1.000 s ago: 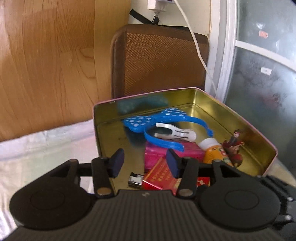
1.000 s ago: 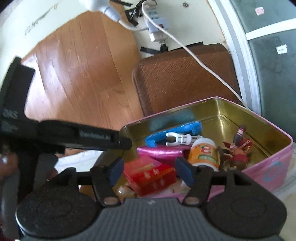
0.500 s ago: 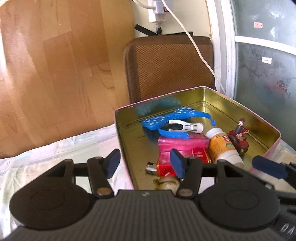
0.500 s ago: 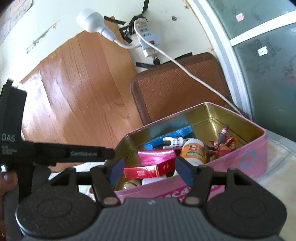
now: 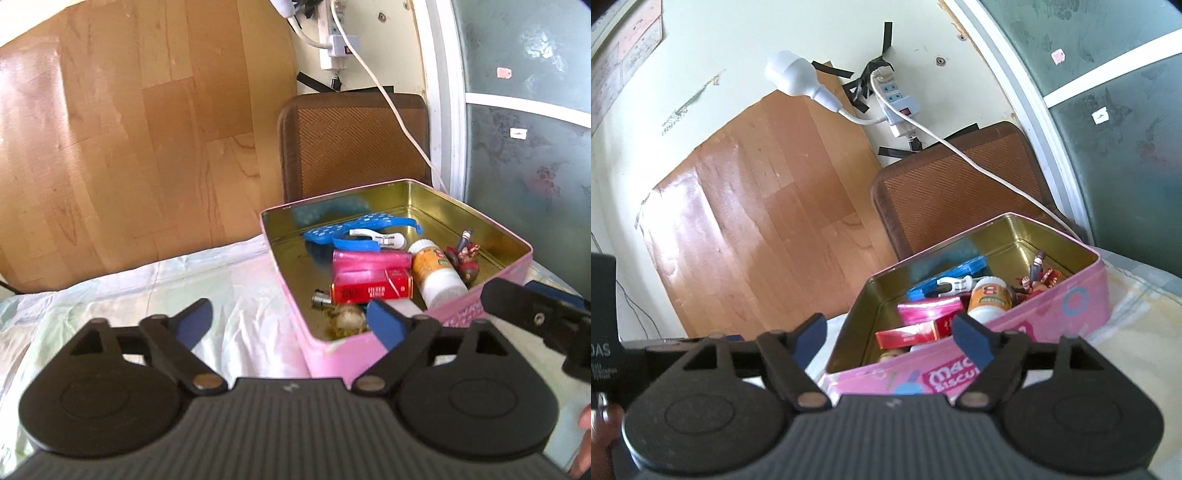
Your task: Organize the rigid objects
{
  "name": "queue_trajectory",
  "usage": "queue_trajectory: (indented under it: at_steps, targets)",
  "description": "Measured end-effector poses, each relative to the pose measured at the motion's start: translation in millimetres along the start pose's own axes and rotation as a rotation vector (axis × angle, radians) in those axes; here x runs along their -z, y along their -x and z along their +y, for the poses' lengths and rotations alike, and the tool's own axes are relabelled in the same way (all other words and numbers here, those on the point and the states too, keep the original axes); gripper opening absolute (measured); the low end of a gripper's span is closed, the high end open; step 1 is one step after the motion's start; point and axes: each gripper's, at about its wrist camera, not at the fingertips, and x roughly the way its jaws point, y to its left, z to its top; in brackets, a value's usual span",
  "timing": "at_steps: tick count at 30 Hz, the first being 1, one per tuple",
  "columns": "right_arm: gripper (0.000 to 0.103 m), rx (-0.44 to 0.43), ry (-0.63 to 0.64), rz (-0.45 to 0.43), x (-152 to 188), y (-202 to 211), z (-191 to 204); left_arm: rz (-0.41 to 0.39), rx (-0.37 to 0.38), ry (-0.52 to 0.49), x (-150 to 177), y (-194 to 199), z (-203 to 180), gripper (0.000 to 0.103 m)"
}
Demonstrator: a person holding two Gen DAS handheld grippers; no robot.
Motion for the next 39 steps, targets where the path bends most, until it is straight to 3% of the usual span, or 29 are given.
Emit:
queue_trajectory:
  at_steps: [7, 24, 39]
  targets:
    - [0.094, -0.001, -0.007, 0.026, 12, 25, 9, 0.011, -0.012, 0.011, 18, 21, 3, 0.103]
    - [0.101, 0.004, 0.029, -0.029, 16, 75, 32, 0.031, 0.000, 0.021, 39, 52, 0, 0.103]
    - [0.102, 0.026, 0.040, 0.004, 24, 46, 41, 0.038, -0.008, 0.072, 41, 45, 22, 0.103]
